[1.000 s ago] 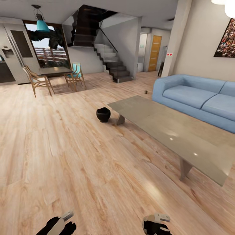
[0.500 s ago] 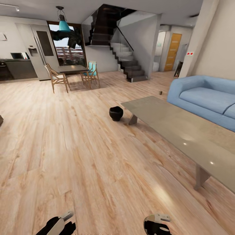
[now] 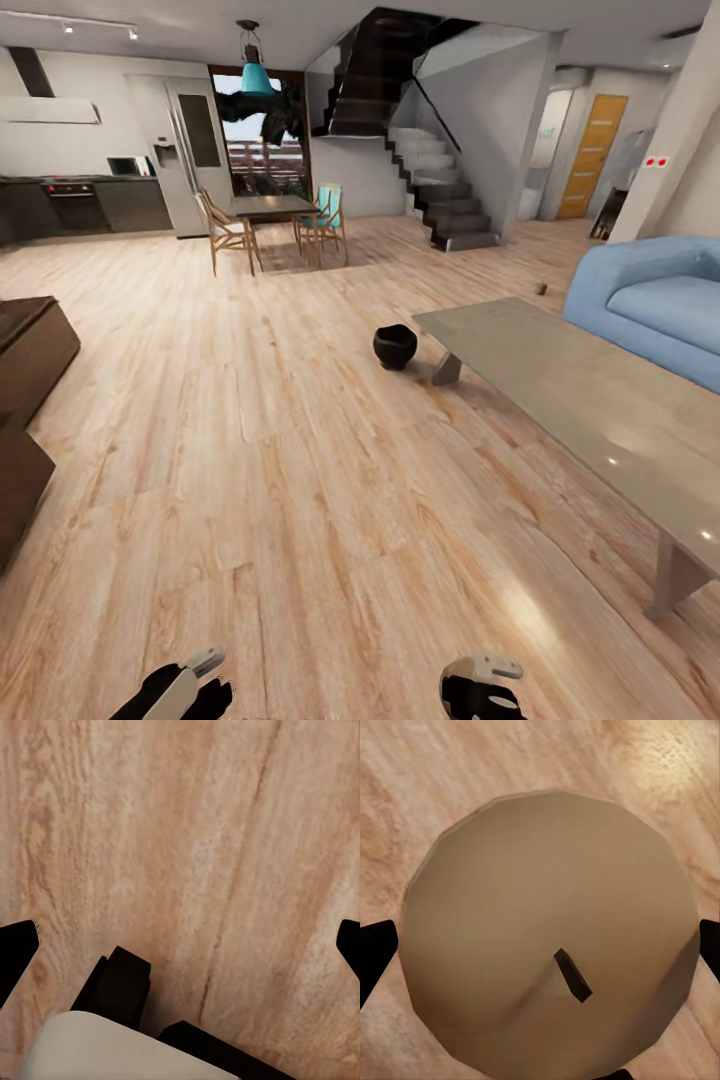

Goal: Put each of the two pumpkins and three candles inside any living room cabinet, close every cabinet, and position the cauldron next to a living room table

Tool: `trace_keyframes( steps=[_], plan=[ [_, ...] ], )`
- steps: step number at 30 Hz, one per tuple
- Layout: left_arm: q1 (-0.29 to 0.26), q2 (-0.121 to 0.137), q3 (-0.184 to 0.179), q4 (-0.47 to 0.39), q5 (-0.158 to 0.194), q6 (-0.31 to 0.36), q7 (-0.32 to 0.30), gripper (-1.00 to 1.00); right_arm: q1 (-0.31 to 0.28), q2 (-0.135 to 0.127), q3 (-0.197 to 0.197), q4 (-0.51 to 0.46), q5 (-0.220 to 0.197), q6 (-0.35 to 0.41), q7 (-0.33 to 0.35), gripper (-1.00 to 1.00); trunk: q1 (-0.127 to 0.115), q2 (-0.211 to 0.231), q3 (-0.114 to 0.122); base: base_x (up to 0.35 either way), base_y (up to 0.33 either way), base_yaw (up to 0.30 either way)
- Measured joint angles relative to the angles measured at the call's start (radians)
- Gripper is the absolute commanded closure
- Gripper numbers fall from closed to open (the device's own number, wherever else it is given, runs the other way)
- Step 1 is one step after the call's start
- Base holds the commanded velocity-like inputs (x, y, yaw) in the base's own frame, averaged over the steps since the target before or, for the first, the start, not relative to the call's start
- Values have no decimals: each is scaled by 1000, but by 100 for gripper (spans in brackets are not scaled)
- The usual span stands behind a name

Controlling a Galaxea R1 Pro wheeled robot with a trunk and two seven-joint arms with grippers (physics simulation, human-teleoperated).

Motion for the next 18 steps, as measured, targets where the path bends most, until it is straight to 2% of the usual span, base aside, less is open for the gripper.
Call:
trace_keyframes(
  steps=[4,10,18],
  plan=[
    [0,0,0,0,0,-2,-1,-100,0,0,0,0,0,0,0,100,0,0,-2,0,0,275],
    [0,-1,-2,1,-2,-73,0,-100,1,0,0,0,0,-2,0,100,0,0,-5,0,0,275],
    [0,-2,-3,1,-1,-82,0,-100,0,0,1,0,0,-3,0,100,0,0,-9,0,0,275]
  ],
)
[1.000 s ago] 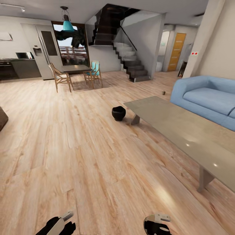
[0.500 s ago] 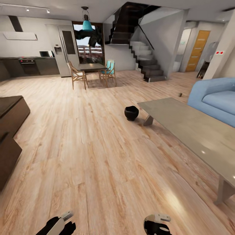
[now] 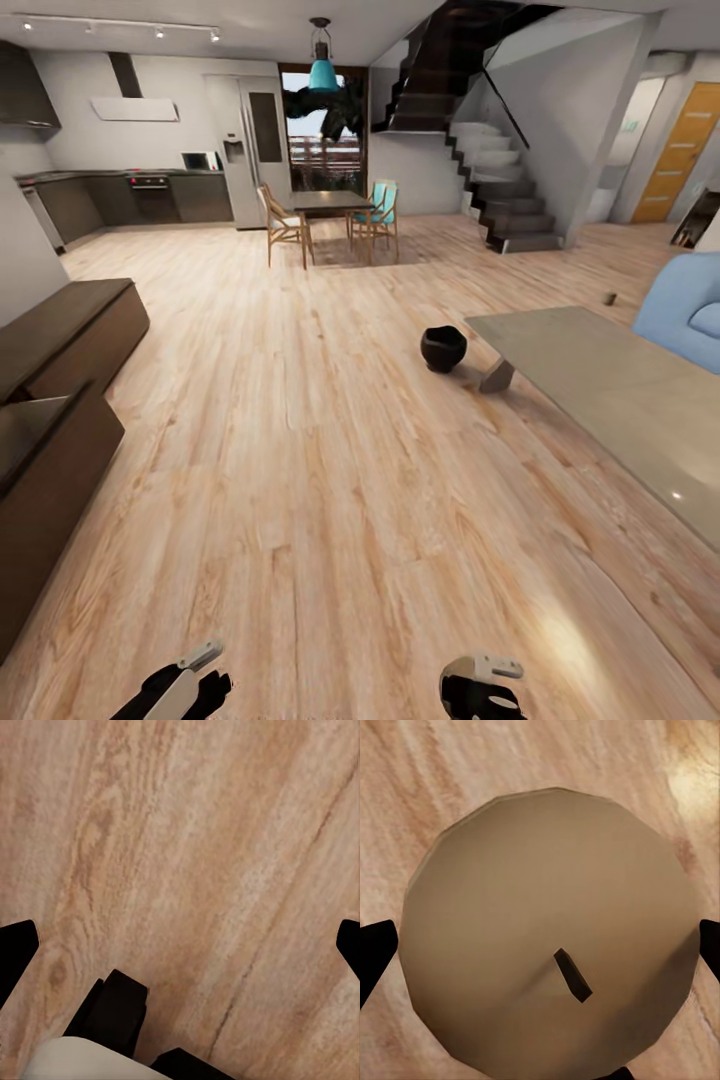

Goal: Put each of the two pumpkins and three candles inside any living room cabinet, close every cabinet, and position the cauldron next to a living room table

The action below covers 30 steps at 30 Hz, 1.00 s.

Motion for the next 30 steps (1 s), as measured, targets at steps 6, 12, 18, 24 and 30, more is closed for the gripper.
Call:
trace_keyframes(
  steps=[6,12,18,24,30],
  plan=[
    [0,0,0,0,0,0,0,-100,0,0,0,0,0,-1,0,100,0,0,-3,0,0,275],
    [0,0,0,0,0,0,0,-100,0,0,1,0,0,-3,0,100,0,0,-6,0,0,275],
    [0,-1,-5,-1,-4,-2,0,-100,0,-2,1,-3,2,-15,11,100,-1,0,-9,175,0,275],
    [0,-2,-7,-1,-6,-3,0,-100,0,-3,1,-4,1,-62,16,100,-1,0,-12,316,-47,275],
    [0,-2,-7,-1,-6,-3,0,-100,0,-3,1,-3,1,-66,16,100,-1,0,-15,325,-102,266]
  ],
)
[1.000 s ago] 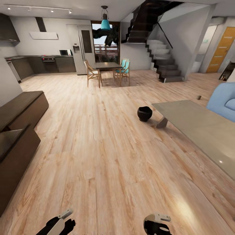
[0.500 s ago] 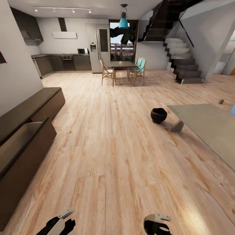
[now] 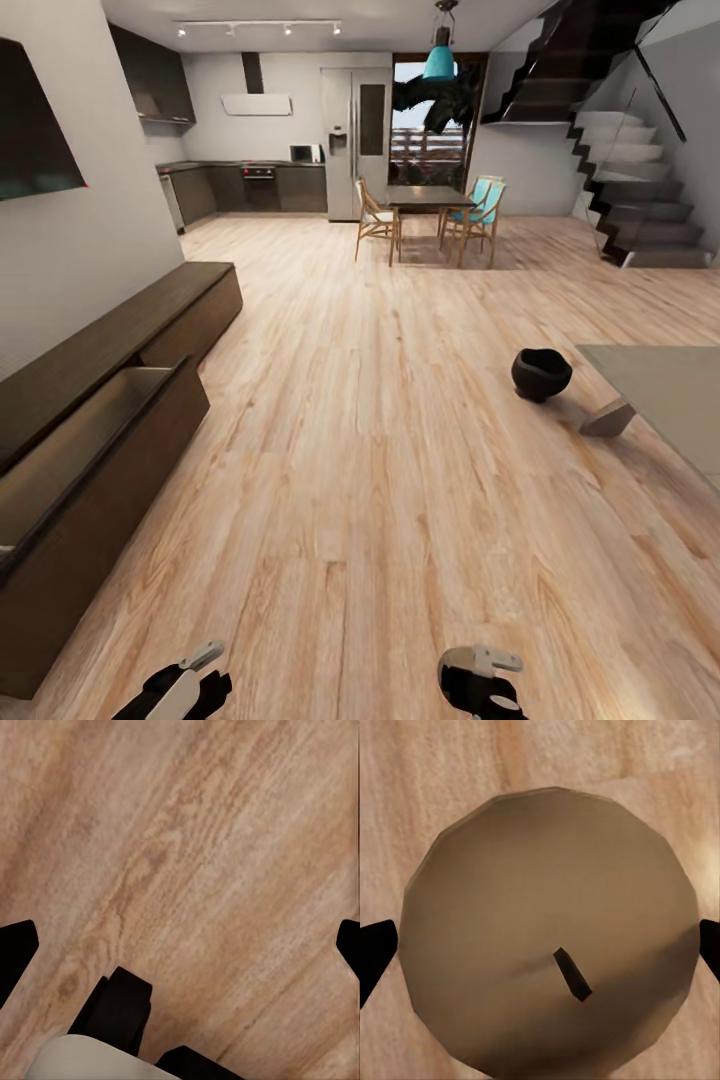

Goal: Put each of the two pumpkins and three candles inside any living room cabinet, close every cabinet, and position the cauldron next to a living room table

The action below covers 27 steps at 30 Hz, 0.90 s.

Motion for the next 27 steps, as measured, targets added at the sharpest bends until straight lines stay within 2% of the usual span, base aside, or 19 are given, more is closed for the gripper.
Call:
trace_keyframes(
  steps=[7,27],
  plan=[
    [0,0,0,0,0,0,0,-100,0,0,0,0,-1,0,0,100,0,0,-1,325,-106,46],
    [0,-2,0,0,0,0,0,-100,1,1,-2,0,-2,-31,3,100,0,0,-1,325,-3,0]
  ],
)
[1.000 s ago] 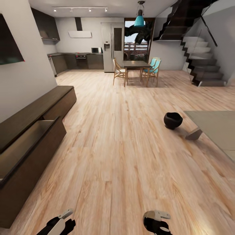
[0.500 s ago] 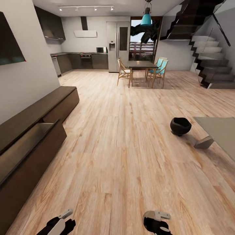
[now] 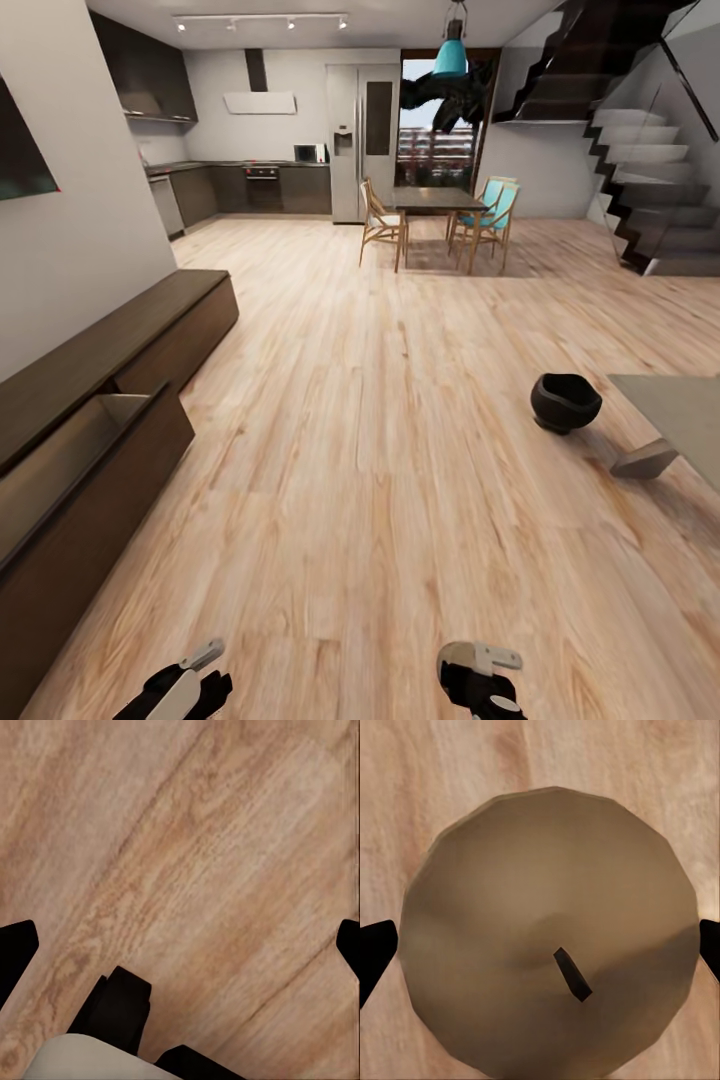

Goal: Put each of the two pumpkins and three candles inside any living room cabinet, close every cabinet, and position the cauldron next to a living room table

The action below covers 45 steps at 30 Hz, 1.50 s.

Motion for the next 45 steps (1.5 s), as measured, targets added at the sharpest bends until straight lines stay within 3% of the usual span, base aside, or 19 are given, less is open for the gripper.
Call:
trace_keyframes(
  steps=[16,18,22,29,33,35,39,45],
  plan=[
    [0,-1,-1,0,0,0,-1,-100,-1,0,-2,3,-2,-53,-6,100,0,0,0,325,0,0],
    [0,-3,-10,1,0,0,-1,-100,-1,0,-2,3,-3,-50,-11,100,0,0,0,325,0,0],
    [-5,-4,-63,-12,-1,1,-2,-100,0,0,-7,4,-9,-47,-11,100,0,0,0,325,0,0],
    [-40,10,-81,-100,-5,-2,-1,-100,-1,-1,-11,2,-11,-46,-6,100,0,0,0,325,0,0],
    [-50,7,-85,-97,-4,-92,-2,-100,-1,-2,-11,2,-11,-47,-5,100,0,0,0,325,0,0],
    [-50,3,-106,-94,-1,-159,-2,-100,-1,-2,-12,2,-12,-49,-5,100,0,0,0,325,0,0],
    [-50,-4,-249,-11,4,-298,-2,-100,0,-2,-11,1,-16,-52,-2,100,0,0,0,325,-16,0],
    [-50,-8,-277,14,3,-324,0,-100,0,-1,-10,-1,-14,-57,-3,100,0,0,0,325,-64,0]
  ],
)
